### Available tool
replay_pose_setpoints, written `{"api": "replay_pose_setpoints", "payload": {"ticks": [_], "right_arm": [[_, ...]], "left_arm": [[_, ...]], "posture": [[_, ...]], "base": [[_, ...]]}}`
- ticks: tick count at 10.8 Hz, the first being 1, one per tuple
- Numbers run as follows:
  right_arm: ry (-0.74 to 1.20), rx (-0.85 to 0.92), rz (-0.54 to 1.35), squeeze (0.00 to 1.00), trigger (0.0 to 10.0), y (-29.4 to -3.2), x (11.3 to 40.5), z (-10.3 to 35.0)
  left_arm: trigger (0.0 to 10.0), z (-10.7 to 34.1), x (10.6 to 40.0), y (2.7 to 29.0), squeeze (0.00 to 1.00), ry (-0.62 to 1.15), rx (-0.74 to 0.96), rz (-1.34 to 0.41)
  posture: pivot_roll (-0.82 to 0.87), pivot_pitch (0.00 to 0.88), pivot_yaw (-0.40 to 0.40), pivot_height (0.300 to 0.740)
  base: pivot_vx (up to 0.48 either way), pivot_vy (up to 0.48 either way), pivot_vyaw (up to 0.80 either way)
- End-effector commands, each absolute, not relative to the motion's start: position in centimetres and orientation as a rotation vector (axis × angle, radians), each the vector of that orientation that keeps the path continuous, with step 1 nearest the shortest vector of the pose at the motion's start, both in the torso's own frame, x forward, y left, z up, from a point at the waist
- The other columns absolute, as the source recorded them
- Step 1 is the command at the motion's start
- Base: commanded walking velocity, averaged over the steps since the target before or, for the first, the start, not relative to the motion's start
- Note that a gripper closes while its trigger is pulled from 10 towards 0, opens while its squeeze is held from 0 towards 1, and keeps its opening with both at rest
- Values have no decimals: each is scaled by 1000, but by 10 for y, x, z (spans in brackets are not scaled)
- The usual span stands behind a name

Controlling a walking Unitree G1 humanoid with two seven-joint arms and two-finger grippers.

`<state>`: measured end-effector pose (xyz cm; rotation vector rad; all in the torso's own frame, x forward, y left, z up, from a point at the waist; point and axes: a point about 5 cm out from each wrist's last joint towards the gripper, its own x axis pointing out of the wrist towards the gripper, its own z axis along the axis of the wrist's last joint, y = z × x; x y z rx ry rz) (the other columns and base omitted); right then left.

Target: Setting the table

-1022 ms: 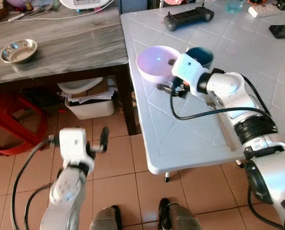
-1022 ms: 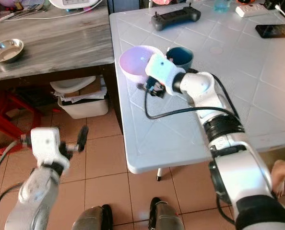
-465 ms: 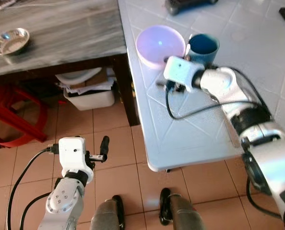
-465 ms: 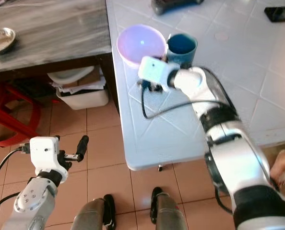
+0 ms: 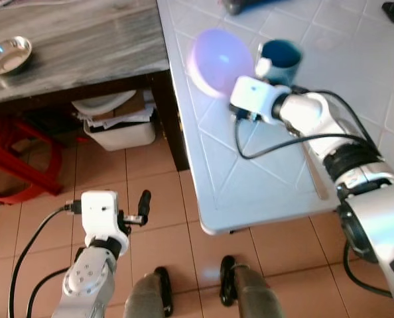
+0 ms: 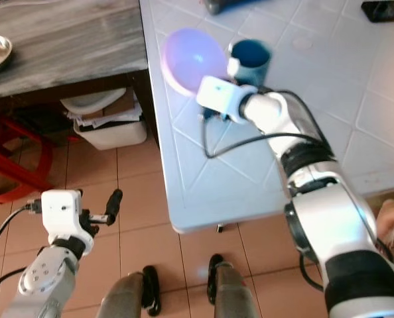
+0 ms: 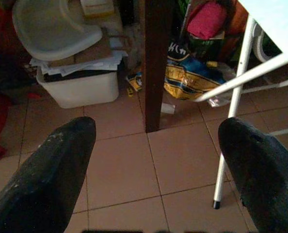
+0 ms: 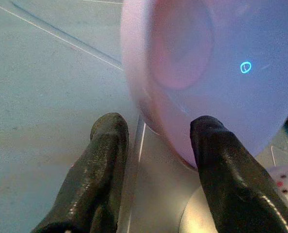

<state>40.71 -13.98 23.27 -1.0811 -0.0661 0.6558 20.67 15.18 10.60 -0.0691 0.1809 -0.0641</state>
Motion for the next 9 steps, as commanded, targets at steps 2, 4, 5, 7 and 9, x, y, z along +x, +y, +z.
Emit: {"api": "replay_pose_setpoints", "payload": {"ticks": [2,4,5,7,9], "right_arm": [[-46,-1106,654,0,0,-141,408,230],[-52,-1130,641,0,0,-143,408,230],[-64,-1140,632,0,0,-143,409,232],[-92,-1150,621,0,0,-143,408,233],[-129,-1152,598,0,0,-144,408,233]], "left_arm": [[10000,105,203,156,0,198,-59,-46],[10000,105,204,154,0,196,-62,-44],[10000,104,205,154,0,195,-62,-42],[10000,104,207,154,0,191,-66,-37],[10000,103,209,153,0,186,-69,-34]], "posture": [[55,309,69,740],[52,306,67,740],[50,303,65,740],[46,295,61,740],[43,281,54,740]], "base": [[0,0,0],[0,0,0],[0,0,0],[0,0,0],[0,0,0]]}}
